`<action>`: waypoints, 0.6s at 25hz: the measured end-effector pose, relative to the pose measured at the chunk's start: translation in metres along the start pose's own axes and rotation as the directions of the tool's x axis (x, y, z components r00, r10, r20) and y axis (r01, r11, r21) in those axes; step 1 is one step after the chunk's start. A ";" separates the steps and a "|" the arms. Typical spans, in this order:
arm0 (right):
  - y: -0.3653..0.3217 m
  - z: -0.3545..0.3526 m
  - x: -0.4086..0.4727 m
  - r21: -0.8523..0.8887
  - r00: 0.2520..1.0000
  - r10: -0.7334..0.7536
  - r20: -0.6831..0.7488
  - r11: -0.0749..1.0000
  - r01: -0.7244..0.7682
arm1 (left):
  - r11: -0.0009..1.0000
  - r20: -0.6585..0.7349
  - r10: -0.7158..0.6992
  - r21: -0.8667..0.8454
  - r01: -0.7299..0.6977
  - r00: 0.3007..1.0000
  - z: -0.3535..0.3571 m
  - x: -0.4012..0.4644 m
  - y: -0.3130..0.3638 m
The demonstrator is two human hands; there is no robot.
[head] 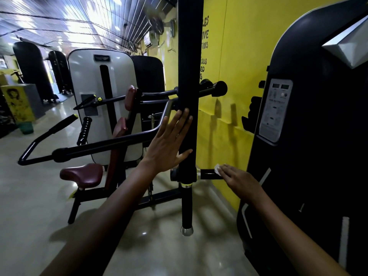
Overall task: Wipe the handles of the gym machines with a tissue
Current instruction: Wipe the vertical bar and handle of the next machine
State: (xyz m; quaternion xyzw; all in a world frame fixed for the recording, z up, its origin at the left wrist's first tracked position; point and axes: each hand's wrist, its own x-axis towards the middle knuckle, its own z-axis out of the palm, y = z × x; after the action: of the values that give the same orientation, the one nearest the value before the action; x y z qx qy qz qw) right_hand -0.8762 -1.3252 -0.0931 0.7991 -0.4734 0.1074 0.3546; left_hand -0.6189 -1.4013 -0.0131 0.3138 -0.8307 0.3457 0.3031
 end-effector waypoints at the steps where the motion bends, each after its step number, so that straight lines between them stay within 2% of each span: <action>1: 0.001 -0.001 -0.001 -0.005 1.000 0.030 -0.004 1.000 -0.030 | 1.000 -0.001 -0.001 -0.001 0.001 1.000 -0.001 0.000 0.001; 5: -0.011 0.008 -0.001 -0.013 0.974 0.226 -0.035 0.974 -0.227 | 1.000 -0.004 -0.009 0.006 0.009 1.000 -0.002 -0.001 0.002; 9: -0.044 0.013 0.011 0.028 0.900 0.437 0.001 0.899 -0.436 | 1.000 0.001 -0.008 0.004 0.008 1.000 -0.001 -0.001 0.003; 12: -0.064 0.011 0.029 0.090 0.862 0.506 0.023 0.858 -0.506 | 0.999 0.008 -0.020 0.036 0.020 1.000 0.000 -0.001 0.002; 15: -0.077 0.010 0.043 0.149 0.854 0.520 -0.010 0.845 -0.513 | 0.999 -0.008 -0.038 0.013 0.038 0.999 0.002 -0.004 0.001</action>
State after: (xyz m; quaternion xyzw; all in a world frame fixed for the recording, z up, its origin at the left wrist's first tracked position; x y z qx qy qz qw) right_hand -0.7915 -1.3379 -0.1144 0.6622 -0.6532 0.2519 0.2670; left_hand -0.6178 -1.4009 -0.0173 0.3301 -0.8213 0.3465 0.3106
